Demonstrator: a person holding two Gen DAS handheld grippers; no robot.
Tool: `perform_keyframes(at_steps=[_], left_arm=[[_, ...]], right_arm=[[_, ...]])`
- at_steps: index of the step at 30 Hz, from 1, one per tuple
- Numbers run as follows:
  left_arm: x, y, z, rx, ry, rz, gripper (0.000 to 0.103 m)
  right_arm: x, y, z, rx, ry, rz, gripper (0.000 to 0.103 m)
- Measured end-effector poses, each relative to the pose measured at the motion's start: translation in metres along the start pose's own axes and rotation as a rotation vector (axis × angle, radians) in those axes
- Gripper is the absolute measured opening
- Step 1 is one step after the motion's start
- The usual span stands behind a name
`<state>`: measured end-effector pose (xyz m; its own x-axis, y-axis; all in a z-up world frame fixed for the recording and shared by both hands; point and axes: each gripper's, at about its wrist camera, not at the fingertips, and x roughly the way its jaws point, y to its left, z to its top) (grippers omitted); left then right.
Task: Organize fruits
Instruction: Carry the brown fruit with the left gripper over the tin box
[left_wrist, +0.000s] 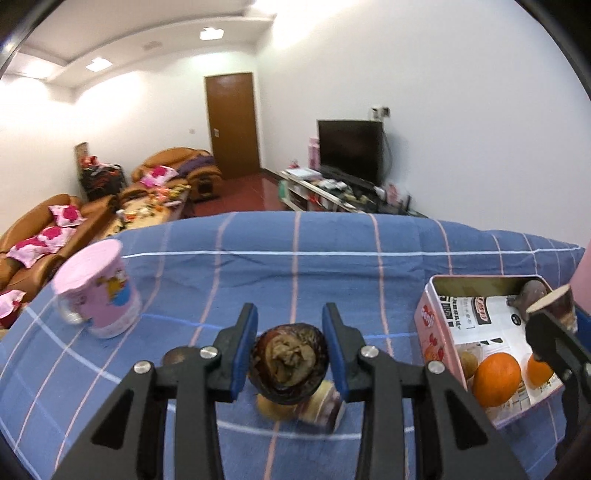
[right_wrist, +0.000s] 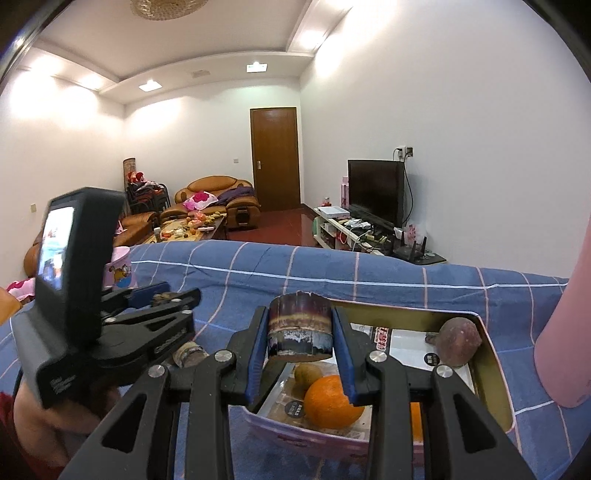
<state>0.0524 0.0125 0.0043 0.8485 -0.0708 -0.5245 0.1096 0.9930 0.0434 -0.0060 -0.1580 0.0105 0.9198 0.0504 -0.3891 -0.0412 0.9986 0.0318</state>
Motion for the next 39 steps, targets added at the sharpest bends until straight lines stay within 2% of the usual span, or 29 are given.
perform_keyframes(at_steps=[3, 19, 26, 39], left_arm=[[-0.009, 0.002, -0.007, -0.012, -0.019, 0.024, 0.038], [-0.032, -0.014, -0.019, -0.002, -0.052, 0.034, 0.038], [-0.036, -0.024, -0.02, 0.027, -0.071, 0.029, 0.038], [-0.043, -0.061, -0.021, 0.066, -0.088, 0.004, 0.038]], right_arm=[[-0.001, 0.002, -0.002, -0.017, -0.007, -0.007, 0.036], [-0.01, -0.001, -0.01, -0.026, 0.017, -0.013, 0.036], [-0.012, -0.031, -0.012, 0.05, 0.048, -0.021, 0.036], [-0.027, -0.065, -0.016, 0.061, 0.038, -0.075, 0.036]])
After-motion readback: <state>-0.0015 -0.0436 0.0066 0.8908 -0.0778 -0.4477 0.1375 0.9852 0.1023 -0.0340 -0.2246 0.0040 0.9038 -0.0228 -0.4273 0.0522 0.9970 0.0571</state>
